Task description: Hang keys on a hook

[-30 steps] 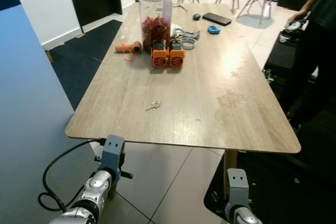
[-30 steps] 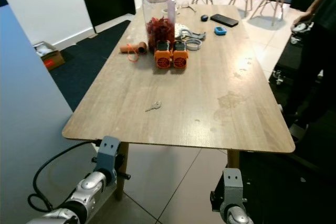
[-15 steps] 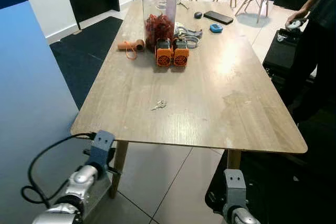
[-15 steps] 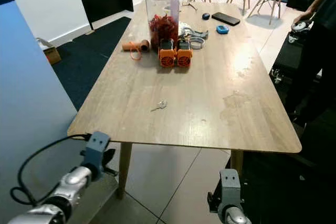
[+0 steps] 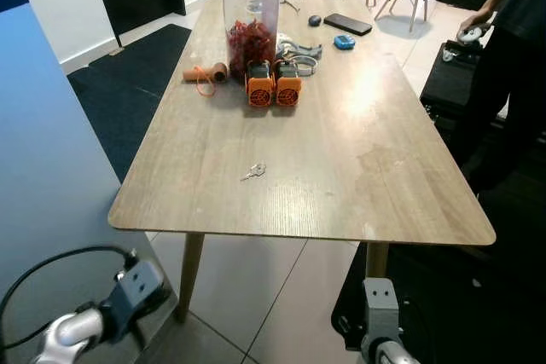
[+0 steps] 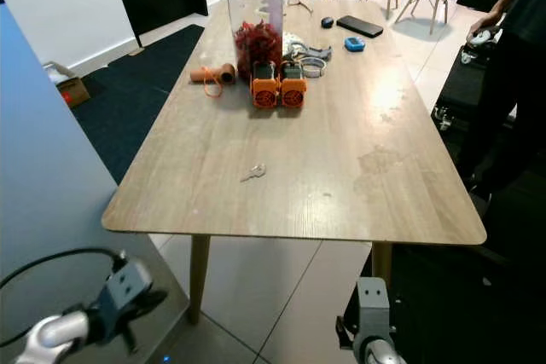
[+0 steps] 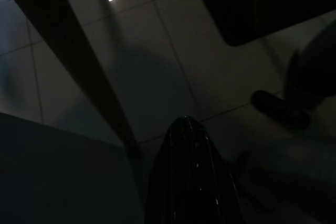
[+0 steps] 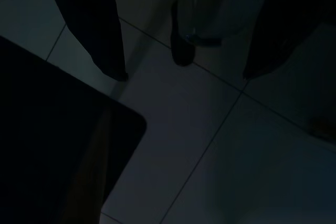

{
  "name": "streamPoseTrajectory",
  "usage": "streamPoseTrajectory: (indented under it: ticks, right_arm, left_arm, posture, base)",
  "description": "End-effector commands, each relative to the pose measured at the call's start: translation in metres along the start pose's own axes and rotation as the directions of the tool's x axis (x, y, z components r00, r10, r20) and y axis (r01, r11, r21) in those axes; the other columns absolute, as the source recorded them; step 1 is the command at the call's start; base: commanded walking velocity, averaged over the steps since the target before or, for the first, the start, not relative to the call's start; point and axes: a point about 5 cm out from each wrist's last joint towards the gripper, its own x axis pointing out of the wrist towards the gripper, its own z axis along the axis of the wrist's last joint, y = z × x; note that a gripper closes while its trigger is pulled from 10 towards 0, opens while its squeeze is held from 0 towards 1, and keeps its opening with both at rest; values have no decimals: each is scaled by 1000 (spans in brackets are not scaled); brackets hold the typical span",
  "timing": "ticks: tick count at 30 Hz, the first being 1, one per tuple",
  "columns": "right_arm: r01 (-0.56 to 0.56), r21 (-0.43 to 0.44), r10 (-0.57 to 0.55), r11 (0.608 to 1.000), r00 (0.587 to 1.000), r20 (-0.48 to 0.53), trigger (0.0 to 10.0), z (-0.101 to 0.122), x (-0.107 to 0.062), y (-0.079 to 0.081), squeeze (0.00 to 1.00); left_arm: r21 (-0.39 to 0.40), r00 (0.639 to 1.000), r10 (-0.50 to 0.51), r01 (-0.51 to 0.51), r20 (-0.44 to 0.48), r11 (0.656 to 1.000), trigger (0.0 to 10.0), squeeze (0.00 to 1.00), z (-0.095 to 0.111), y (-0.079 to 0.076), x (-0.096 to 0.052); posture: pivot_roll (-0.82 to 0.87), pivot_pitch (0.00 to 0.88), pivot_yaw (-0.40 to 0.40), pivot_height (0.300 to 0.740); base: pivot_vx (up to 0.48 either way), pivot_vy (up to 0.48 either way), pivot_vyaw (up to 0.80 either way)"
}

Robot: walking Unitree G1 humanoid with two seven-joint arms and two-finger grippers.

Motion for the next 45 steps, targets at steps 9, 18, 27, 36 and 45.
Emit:
streamPoseTrajectory:
  ticks: [9,18,27,36,45]
  right_arm:
    - [-4,-16,4,1000,1000,-13,10000,-4,-2,-7,0]
    - [-14,-35,13,999,1000,-13,10000,-4,-3,-10,0]
    - [-11,-40,10,999,1000,-11,10000,-5,-4,-14,0]
    - [-14,-35,14,999,1000,1,10000,-1,-2,-11,0]
    - [-11,-25,11,1000,1000,12,10000,2,-1,-9,0]
  left_arm:
    - [126,954,-47,10,296,992,10000,0,57,32,-38]
    - [129,743,-193,144,640,981,10000,0,161,15,-35]
    - [46,767,-104,97,633,994,10000,0,216,0,3]
    - [59,874,160,-210,459,976,10000,0,228,5,76]
    - [-20,878,251,-267,406,964,10000,0,267,-18,125]
  posture:
    - [61,32,-43,740]
    - [64,49,-53,740]
    - [53,57,-50,740]
    - [48,65,-35,740]
    - [38,70,-17,740]
  base:
    - [0,0,0]
    - [0,0,0]
    - [0,0,0]
    - [0,0,0]
    - [0,0,0]
